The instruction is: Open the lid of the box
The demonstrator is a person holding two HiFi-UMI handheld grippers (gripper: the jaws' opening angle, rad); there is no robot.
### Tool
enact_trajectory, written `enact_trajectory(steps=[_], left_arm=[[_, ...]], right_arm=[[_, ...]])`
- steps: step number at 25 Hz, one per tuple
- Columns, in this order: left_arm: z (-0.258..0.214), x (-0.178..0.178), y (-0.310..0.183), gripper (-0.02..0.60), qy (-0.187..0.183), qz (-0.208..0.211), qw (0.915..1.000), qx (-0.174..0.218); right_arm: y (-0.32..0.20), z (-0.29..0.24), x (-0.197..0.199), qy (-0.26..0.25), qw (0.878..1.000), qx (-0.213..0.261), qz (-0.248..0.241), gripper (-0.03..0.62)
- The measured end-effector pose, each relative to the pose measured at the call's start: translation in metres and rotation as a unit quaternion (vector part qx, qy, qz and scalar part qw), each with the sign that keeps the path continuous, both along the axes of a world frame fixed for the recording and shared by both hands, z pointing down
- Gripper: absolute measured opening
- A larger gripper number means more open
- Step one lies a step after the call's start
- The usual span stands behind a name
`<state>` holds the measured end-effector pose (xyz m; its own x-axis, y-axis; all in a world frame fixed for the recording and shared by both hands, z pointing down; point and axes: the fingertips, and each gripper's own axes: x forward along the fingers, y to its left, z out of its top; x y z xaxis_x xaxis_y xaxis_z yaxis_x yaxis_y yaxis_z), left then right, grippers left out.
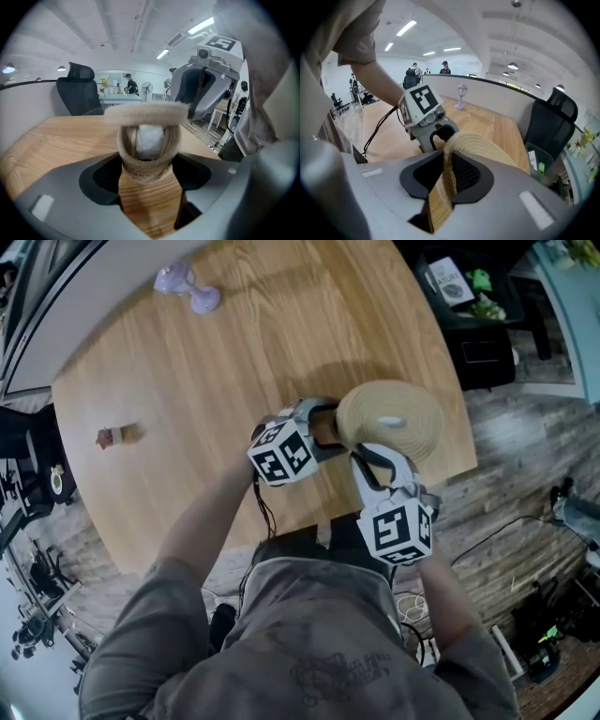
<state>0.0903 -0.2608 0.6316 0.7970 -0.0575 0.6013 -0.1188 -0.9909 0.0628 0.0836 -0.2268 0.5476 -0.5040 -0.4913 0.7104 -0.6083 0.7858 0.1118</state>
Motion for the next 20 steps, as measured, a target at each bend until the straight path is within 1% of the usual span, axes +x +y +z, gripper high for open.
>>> enact_trajectory(steps=[3, 5, 9, 13, 15, 18, 20], left_arm=[[0.001, -0.007, 0.0, 0.334, -0.003, -0.02, 0.9998, -0.001], [0.001, -0.012, 0.001, 0.334, -0.008, -0.033, 0.9994, -0.005], [0.001, -0.024, 0.004, 0.334, -0.02, -0.056, 0.9981, -0.015], [0.002, -0.032, 0.004, 0.336, -0.022, -0.078, 0.9966, -0.019], [0.002, -0.038, 0.005, 0.336, -0.028, -0.087, 0.9956, -0.02], [0.0, -0.044, 0.006, 0.338, -0.034, -0.098, 0.9944, -0.021], [0.0, -0.048, 0.009, 0.344, -0.041, -0.107, 0.993, -0.031]], right_arm=[[-0.006, -0.03, 0.004, -0.06, 0.998, 0.023, 0.026, 0.069], [-0.013, -0.055, 0.01, -0.105, 0.992, 0.034, 0.056, 0.066], [-0.028, -0.093, 0.036, -0.186, 0.975, 0.038, 0.117, 0.066], [-0.04, -0.111, 0.065, -0.234, 0.957, 0.046, 0.163, 0.066], [-0.041, -0.114, 0.078, -0.258, 0.946, 0.043, 0.19, 0.066], [-0.041, -0.112, 0.095, -0.304, 0.922, 0.029, 0.239, 0.066], [-0.039, -0.111, 0.105, -0.323, 0.908, 0.024, 0.264, 0.064]])
